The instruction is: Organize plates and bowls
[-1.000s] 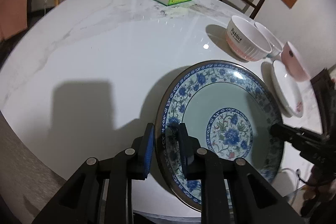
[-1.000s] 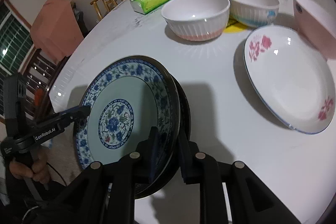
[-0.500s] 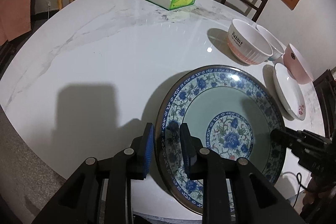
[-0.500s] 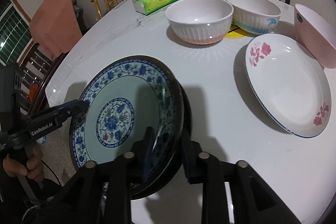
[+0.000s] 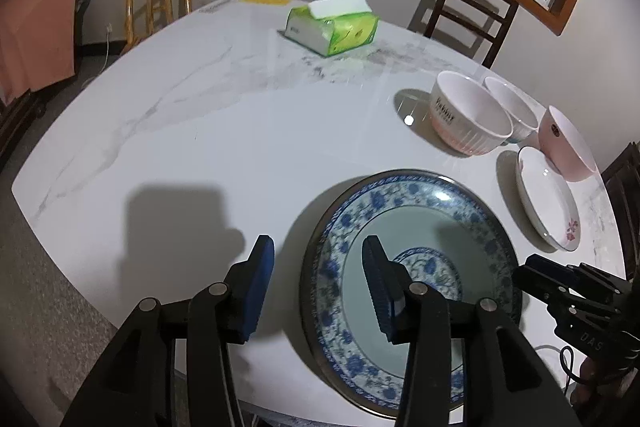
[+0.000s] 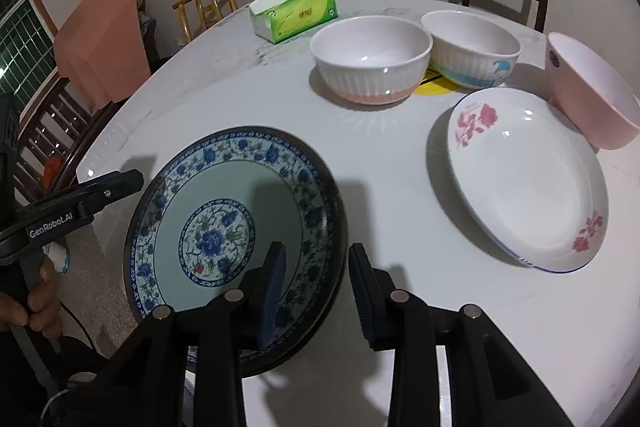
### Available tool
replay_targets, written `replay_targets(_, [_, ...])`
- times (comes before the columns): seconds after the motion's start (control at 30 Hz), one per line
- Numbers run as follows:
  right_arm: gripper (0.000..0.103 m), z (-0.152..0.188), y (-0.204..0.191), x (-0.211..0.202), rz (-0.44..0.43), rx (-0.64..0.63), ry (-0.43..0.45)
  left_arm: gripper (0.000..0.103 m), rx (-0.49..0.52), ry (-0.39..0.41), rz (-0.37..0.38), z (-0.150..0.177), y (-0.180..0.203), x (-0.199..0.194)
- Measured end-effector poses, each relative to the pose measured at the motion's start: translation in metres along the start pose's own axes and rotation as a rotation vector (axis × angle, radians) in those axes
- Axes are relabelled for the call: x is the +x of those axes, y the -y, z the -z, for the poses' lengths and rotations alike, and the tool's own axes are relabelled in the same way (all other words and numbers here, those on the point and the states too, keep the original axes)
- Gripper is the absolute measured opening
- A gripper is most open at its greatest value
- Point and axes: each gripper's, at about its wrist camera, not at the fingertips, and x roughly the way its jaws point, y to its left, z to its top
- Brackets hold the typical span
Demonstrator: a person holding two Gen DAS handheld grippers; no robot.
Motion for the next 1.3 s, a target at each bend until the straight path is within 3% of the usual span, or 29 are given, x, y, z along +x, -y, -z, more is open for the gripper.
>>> replay_targets(0.3, [0.033, 0.009, 0.039, -0.034, 0.063, 0.040, 0.134, 0.050, 0.056, 0.125, 0.020, -0.008, 0.046, -0.020])
replay_targets(0.43, [0.033, 0.018, 0.069, -0.055, 0.108, 0.075, 0.204, 0.053, 0.098, 0.161, 0.068, -0.009, 0.078, -0.020])
replay_targets(0.77, [0.033, 0.023, 0.143, -0.079, 0.200, 0.150, 0.254, 0.053, 0.162, 0.101, 0.176, -0.012, 0.154, 0.010])
replay_targets(1.1, [0.033, 0.005, 0.191, -0.057, 0.186, 0.193, 0.212, 0.053, 0.152, 0.010, 0.233, -0.028, 0.194, 0.050])
replay_targets(1.3, [0.033, -0.001, 0.215, -0.036, 0.122, 0.239, 0.185, 0.052, 0.140, -0.055, 0.251, -0.036, 0.212, 0.078])
